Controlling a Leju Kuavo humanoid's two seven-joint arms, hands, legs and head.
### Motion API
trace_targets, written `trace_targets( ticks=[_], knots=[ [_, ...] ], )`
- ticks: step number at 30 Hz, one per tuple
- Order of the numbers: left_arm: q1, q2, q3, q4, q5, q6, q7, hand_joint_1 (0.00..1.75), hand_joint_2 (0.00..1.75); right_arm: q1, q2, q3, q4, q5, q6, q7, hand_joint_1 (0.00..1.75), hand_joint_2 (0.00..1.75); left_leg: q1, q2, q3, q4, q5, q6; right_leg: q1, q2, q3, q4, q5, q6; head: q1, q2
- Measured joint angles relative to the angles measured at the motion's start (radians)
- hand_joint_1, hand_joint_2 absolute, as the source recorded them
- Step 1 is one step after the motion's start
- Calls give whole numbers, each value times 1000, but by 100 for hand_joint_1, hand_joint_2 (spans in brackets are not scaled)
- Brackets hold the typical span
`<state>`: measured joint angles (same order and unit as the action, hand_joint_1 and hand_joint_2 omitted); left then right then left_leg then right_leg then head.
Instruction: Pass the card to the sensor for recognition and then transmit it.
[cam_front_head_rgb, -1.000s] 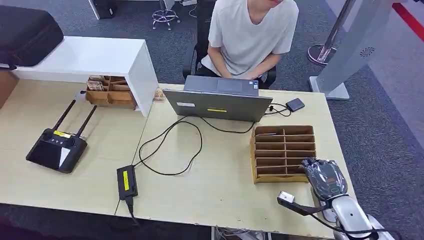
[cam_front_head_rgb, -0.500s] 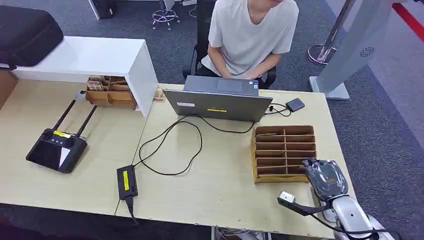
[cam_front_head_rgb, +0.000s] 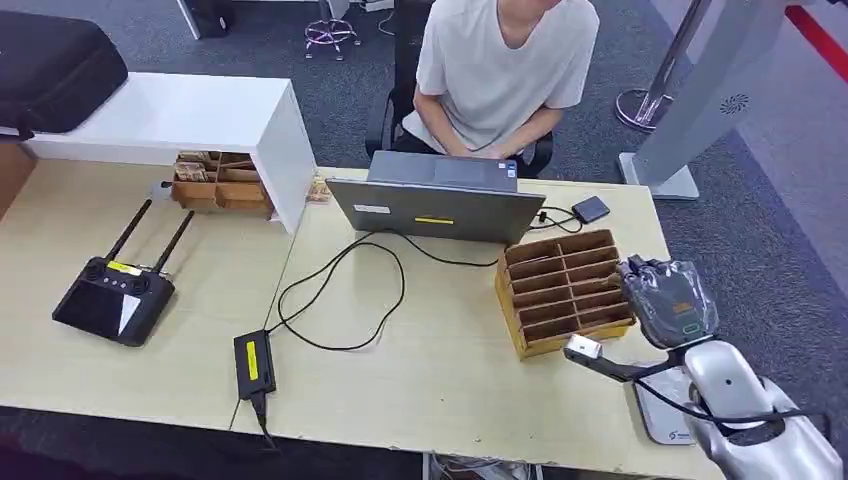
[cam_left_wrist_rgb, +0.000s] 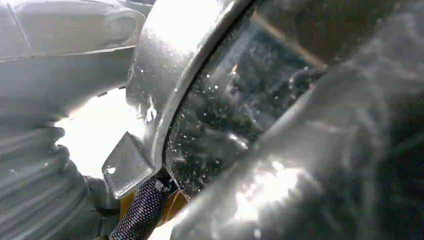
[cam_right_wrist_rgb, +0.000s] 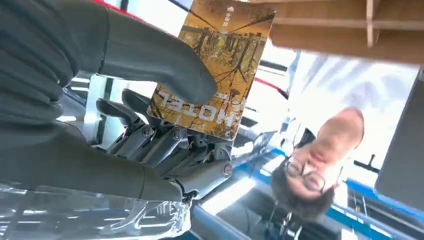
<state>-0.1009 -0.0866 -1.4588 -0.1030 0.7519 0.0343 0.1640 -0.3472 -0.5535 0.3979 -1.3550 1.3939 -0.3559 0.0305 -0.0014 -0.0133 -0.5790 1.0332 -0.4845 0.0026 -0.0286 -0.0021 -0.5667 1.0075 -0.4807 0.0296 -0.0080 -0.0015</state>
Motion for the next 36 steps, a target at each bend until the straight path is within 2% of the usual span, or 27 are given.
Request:
trace_targets(
  ticks=[8,14,22,27,31,34,36],
  knots=[
    [0,0,0,0,-3,0,0,0,175,-31,-13,4,-27,-10,1,0,175,175,0,0,-1,0,0,0,0,1,0,0,0,0,0,0],
    [0,0,0,0,-8,-1,0,0,175,-122,-32,24,-46,-37,47,-22,175,175,0,0,0,0,1,0,0,0,0,0,0,0,0,0],
    [-1,0,0,0,-25,-3,0,0,175,-253,-39,78,-44,-63,79,-20,175,175,0,0,-1,0,1,0,0,0,0,1,1,0,0,0],
    [-4,-1,-1,0,-60,-13,1,0,175,-374,17,144,29,-47,83,-19,175,175,0,2,-1,0,1,0,0,2,-1,1,1,-1,1,0],
    [-6,-3,-1,0,-82,-11,3,0,175,-467,94,201,118,-26,63,-1,175,175,0,1,-1,0,2,-1,0,1,-1,3,1,-1,0,0],
    [-6,-5,-3,0,-103,0,-15,0,175,-516,147,238,174,-15,61,5,175,175,0,1,0,0,2,-2,0,1,-2,3,1,-1,0,0],
    [-5,-6,-14,0,-117,21,-56,0,175,-533,169,256,195,-14,60,12,175,175,0,0,0,0,2,-2,0,1,-2,3,1,-1,0,0]
  ],
)
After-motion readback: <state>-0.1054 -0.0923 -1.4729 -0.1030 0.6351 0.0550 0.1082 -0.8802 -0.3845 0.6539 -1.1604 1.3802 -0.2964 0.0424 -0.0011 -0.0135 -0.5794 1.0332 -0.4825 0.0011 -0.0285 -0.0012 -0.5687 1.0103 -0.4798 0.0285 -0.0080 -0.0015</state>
